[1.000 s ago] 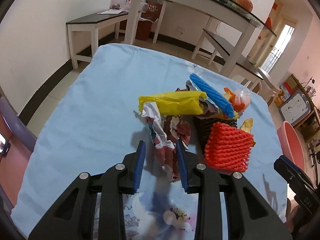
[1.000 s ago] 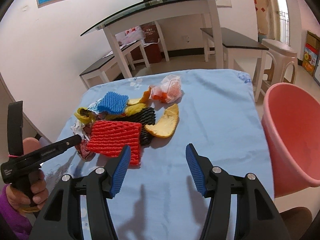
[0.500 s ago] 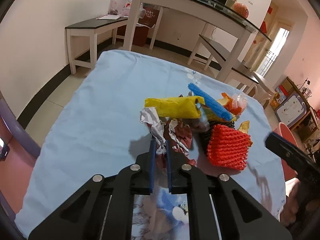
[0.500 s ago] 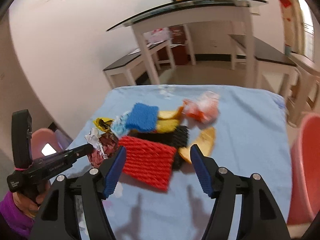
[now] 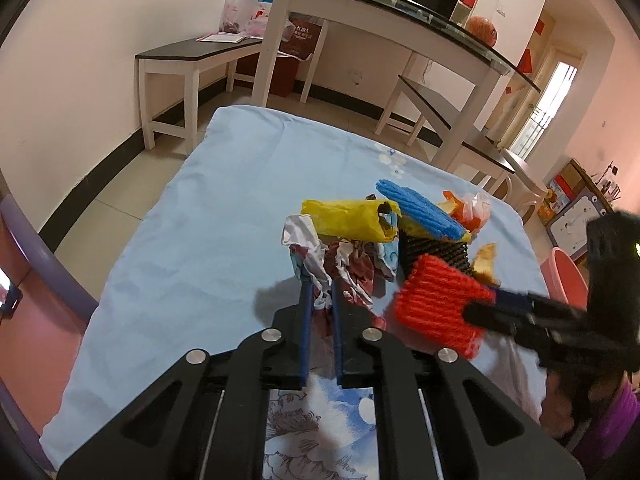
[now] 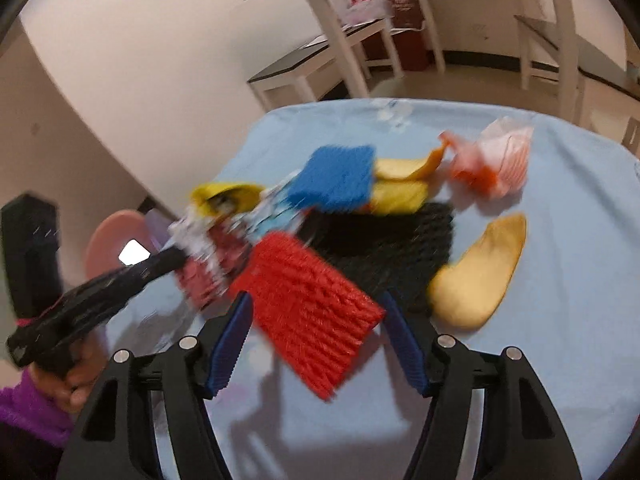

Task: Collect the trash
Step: 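Grasp the crumpled red wrapper with the left tool while the right tool grasps the red foam net, then carry both items over the pink bucket and open both tools to drop them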

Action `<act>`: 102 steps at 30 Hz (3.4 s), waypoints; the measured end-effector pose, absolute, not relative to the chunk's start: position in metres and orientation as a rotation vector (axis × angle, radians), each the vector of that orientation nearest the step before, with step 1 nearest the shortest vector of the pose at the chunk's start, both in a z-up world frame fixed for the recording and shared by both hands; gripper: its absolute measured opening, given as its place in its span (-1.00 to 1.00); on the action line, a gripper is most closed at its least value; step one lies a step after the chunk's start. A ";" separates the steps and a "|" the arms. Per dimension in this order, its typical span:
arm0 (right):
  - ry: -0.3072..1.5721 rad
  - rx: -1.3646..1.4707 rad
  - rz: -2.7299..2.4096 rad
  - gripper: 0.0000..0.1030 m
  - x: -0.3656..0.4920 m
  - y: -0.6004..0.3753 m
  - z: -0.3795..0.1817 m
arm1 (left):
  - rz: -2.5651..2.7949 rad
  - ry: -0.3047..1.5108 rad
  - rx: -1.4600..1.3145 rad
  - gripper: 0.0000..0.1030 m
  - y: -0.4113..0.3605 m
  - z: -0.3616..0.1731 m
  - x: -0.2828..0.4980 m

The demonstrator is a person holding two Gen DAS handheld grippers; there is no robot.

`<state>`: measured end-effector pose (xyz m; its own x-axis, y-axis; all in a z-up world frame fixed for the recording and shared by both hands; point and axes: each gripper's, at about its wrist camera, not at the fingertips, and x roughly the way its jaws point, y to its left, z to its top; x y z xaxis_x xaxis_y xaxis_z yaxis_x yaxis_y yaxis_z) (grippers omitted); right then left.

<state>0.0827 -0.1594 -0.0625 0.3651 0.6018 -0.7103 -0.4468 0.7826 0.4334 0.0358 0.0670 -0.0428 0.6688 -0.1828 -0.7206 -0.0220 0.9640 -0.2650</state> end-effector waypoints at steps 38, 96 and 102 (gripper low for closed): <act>0.804 0.210 0.378 -0.85 -0.046 -0.168 0.005 | -0.398 0.680 -0.170 -0.83 0.063 0.011 -0.011; 0.631 0.419 -0.144 0.10 -0.037 -0.481 -0.032 | -0.584 0.766 0.063 -0.29 -0.316 0.004 0.037; 0.589 0.411 -0.140 0.10 -0.054 -0.481 -0.015 | -0.589 0.724 0.049 -0.28 -0.304 0.023 0.021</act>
